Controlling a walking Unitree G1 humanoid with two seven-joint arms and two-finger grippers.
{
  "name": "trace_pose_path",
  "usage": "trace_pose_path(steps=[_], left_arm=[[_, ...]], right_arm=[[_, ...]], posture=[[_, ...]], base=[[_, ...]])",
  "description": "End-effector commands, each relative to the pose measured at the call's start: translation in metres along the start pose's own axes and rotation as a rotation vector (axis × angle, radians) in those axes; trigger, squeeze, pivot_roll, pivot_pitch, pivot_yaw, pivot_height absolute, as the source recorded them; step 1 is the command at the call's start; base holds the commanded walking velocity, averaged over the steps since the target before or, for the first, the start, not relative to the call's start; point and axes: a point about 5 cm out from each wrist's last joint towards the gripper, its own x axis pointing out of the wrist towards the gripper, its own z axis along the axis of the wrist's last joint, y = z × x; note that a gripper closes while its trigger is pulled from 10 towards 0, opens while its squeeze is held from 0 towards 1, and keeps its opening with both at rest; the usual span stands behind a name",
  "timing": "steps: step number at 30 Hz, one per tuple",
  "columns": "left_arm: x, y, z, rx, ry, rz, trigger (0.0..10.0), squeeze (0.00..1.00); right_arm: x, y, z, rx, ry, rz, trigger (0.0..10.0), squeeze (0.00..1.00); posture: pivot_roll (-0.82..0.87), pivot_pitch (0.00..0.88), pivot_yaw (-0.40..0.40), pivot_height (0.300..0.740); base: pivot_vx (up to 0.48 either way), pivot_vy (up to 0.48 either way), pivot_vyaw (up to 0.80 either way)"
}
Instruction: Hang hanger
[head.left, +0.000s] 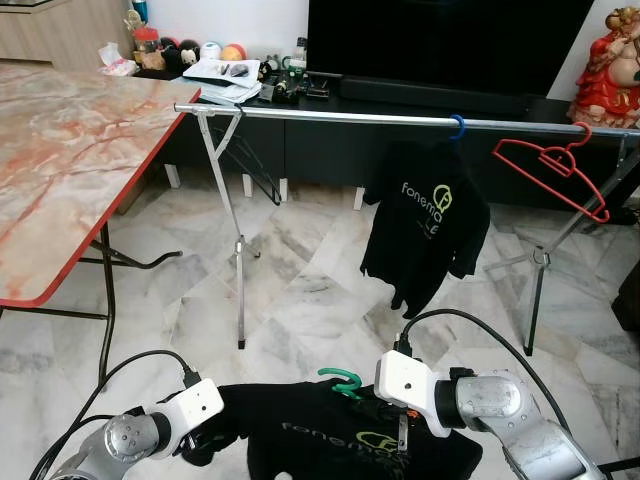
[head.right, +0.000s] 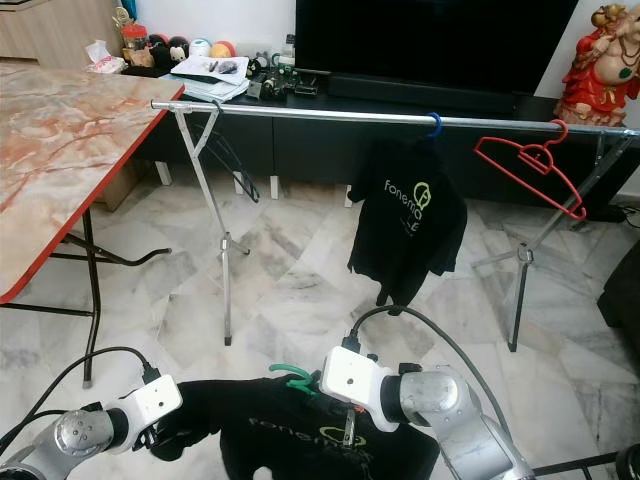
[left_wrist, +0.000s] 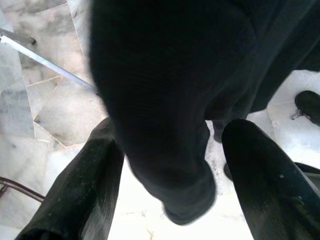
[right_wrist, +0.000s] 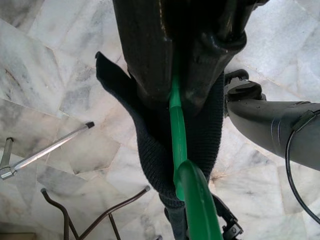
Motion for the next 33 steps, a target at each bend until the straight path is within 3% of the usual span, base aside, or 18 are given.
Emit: trace_pose_path(steps=[1,4,5,6,15,33], left_arm=[[0.0014,-0.0007,0.0006,-0.012,-0.007,0.014,10.0,0.00],[0.0034,-0.0026,0.0026,-0.040,-0.024,0.022,10.0,0.00],[0.0045,-0.0039,0.0036,-0.047,-0.033,0.027,4.0,0.00],[0.0049,-0.0050,0.0034,-0.054,-0.038,0.028,0.0,0.00],[0.0057,-0.0076,0.0017,-0.110,-0.052,0.058,0.0,0.00],[0.0016,-0.0001,0.0060,-0.142,-0.121,0.079,0.0,0.00]], right_arm=[[-0.0010,0.0001,0.0079,-0.022,-0.025,0.000,10.0,0.00],[-0.0001,0.0006,0.0091,-0.021,-0.030,0.001,10.0,0.00],[-0.0001,0.0007,0.0094,-0.020,-0.033,0.000,10.0,0.00],[-0.0002,0.0008,0.0094,-0.019,-0.034,-0.001,10.0,0.00],[0.0007,0.0005,0.0096,-0.017,-0.036,-0.004,10.0,0.00],[0.0017,0.0017,0.0104,-0.018,-0.044,-0.008,10.0,0.00]], posture=[[0.07,0.111,-0.040,0.740],[0.06,0.111,-0.041,0.740],[0.06,0.111,-0.042,0.740],[0.06,0.111,-0.042,0.740],[0.06,0.110,-0.045,0.740],[0.06,0.086,-0.043,0.740]], base=[[0.000,0.000,0.00],[0.000,0.000,0.00],[0.000,0.000,0.00],[0.000,0.000,0.00],[0.000,0.000,0.00],[0.000,0.000,0.00]])
